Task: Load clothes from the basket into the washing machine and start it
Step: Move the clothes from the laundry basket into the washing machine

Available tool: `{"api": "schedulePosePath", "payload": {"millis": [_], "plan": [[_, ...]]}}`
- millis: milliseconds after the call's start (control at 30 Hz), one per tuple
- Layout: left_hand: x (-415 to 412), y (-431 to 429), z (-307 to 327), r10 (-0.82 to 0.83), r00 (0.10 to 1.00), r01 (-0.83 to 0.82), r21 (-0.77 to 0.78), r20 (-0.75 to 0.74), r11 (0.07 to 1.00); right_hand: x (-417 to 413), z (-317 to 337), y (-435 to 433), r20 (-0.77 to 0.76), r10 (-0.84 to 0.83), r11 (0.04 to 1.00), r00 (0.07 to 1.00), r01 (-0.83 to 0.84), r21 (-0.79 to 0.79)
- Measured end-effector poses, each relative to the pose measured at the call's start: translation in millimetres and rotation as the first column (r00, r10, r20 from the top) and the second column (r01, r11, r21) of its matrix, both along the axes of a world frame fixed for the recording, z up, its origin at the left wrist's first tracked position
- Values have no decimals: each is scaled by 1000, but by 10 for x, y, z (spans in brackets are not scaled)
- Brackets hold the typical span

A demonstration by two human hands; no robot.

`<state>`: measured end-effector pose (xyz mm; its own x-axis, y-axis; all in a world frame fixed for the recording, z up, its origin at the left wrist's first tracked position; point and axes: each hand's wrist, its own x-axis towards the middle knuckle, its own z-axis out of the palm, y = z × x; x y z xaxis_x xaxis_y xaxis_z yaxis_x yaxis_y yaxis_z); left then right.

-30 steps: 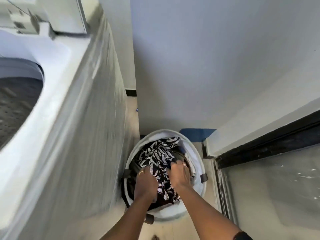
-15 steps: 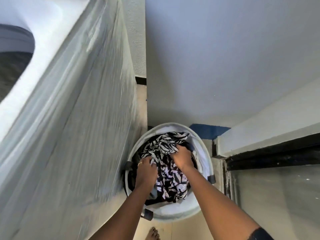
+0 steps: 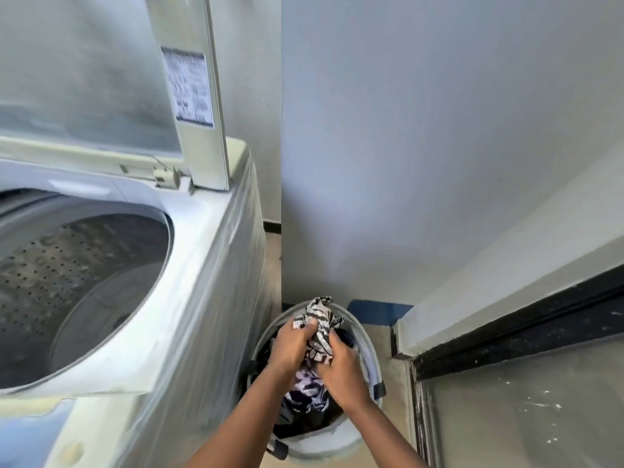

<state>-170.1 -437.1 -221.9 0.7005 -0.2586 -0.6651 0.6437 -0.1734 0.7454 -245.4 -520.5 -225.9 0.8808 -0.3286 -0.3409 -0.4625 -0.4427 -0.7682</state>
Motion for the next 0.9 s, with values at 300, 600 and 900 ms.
{"api": "schedulePosePath", "payload": {"millis": [300,600,900], "plan": [[188,231,1589,-328,910,369,-133,255,920,84,1144,-387,126,266,898,956,-198,-394],[735,578,2946,-620,588,612,215,519,761,259,2455,-662,5,250,921,968,-236,-309],[1002,784,3669,-691,507,693,233,515,682,171,3841,-640,29,179,877,983,-146,-458]]}}
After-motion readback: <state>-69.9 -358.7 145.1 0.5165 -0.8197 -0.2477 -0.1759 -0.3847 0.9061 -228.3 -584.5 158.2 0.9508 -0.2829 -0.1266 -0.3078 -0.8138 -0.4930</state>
